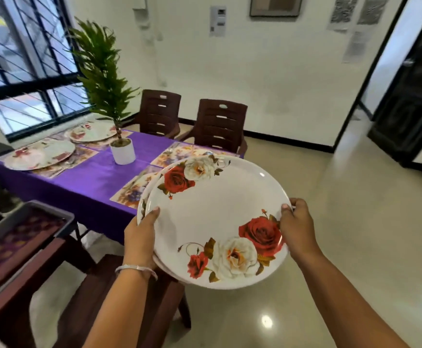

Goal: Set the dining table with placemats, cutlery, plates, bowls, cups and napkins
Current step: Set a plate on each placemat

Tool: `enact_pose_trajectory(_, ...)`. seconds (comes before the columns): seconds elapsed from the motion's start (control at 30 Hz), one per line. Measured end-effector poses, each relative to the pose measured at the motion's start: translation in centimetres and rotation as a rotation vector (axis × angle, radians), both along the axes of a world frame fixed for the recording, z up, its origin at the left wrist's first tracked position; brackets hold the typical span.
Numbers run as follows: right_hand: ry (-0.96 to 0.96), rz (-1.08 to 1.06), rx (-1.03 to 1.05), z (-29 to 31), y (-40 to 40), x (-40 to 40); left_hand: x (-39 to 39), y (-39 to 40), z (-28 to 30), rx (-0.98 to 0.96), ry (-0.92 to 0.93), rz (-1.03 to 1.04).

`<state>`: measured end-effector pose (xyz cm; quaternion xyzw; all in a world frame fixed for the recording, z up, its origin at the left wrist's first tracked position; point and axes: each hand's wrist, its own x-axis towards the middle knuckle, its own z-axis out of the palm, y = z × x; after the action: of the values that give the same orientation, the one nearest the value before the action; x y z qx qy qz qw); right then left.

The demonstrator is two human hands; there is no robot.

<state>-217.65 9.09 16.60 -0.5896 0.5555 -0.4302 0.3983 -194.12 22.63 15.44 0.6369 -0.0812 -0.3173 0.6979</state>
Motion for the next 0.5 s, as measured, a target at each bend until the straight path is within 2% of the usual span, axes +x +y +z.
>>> enact_pose_trajectory(0.13, -0.01, 0.04, 0.029, -0.6, -7.4, 1.5, 1.6, -5.7, -0.4, 0.034, -0.027, 0.06)
enact_pose_trajectory(0.33, 0.027, 0.164, 0.089, -2.9, -17.9, 5.6, 3.9, -12.7, -2.9, 0.088, 0.071, 0.221)
enact_pose_trajectory(0.5, 0.074, 0.297, 0.056, -3.3, -28.3, 9.8, 5.0, -19.1, -4.7, 0.211, 0.034, 0.37)
